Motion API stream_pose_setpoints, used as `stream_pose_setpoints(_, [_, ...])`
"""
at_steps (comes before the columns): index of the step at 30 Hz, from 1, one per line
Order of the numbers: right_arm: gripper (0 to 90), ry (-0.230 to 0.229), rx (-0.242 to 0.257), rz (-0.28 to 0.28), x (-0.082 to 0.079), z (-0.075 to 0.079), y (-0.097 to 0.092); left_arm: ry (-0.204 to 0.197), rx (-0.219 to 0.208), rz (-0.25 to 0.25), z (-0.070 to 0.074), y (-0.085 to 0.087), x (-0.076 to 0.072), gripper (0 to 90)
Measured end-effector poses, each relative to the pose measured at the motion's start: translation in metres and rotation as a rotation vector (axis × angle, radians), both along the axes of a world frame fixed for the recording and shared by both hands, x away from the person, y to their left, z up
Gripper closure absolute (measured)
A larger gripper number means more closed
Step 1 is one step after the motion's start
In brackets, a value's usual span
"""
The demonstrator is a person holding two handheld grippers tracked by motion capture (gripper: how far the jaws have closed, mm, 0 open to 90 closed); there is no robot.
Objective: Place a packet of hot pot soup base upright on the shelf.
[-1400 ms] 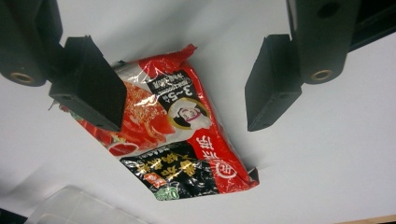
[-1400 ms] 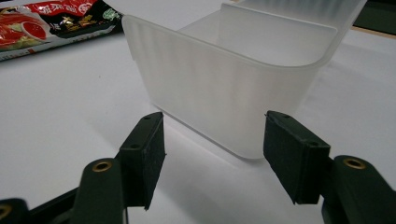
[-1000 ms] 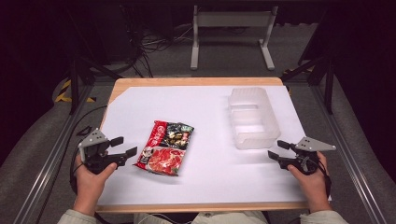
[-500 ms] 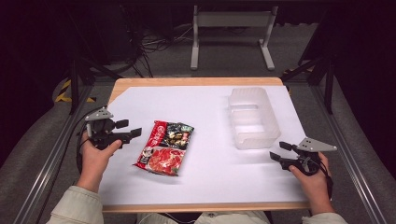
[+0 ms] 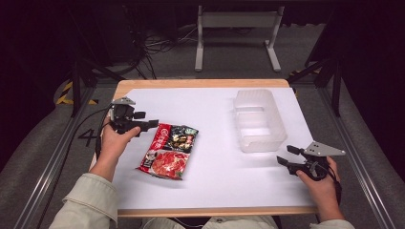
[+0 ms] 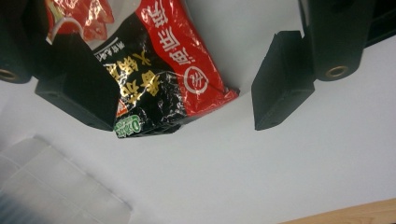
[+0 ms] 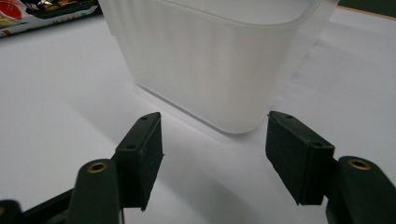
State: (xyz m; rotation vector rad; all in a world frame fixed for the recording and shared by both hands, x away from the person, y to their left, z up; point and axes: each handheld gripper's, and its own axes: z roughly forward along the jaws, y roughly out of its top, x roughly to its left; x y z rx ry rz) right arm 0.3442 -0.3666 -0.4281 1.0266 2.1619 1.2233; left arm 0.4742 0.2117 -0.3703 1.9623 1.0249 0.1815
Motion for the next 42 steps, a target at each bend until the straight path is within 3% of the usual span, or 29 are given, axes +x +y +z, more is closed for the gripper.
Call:
stream_pose_setpoints(3, [36.6, -0.003, -0.004, 0.004, -0.001, 0.0, 0.0, -0.01, 0.011, -0.002, 0.0, -0.003, 0.004, 24.4])
stream_pose_setpoints(5, [36.5, -0.01, -0.006, 0.006, -0.002, 0.001, 0.0, -0.005, 0.034, 0.006, -0.004, -0.006, 0.008, 24.1])
stream_pose_setpoints(9, [36.2, -0.012, -0.002, 0.009, -0.002, 0.002, 0.001, 0.018, 0.033, 0.015, -0.012, -0.004, 0.014, 24.0])
stream_pose_setpoints(11, [36.1, -0.011, -0.009, 0.014, -0.002, 0.002, 0.002, 0.067, 0.013, 0.025, -0.021, -0.005, 0.02, 24.2])
stream_pose_setpoints(12, [36.1, -0.011, -0.009, 0.014, -0.002, 0.002, 0.002, 0.067, 0.013, 0.025, -0.021, -0.005, 0.02, 24.3])
stream_pose_setpoints(18, [35.9, -0.013, -0.01, 0.022, -0.003, 0.003, 0.004, 0.154, -0.011, 0.037, -0.041, -0.007, 0.034, 28.2])
stream_pose_setpoints(28, [35.8, -0.013, -0.014, 0.025, -0.003, 0.002, 0.005, 0.256, 0.013, 0.029, -0.059, -0.012, 0.039, 33.8])
stream_pose_setpoints(35, [35.8, -0.013, -0.036, 0.027, -0.003, 0.002, 0.007, 0.309, 0.03, 0.016, -0.064, -0.018, 0.04, 44.2])
stream_pose_setpoints(38, [35.8, -0.015, -0.042, 0.03, -0.003, 0.001, 0.007, 0.317, 0.059, 0.022, -0.065, -0.022, 0.04, 51.4])
stream_pose_setpoints(42, [35.7, -0.012, -0.042, 0.03, -0.003, 0.001, 0.007, 0.337, 0.064, 0.005, -0.065, -0.024, 0.039, 66.1])
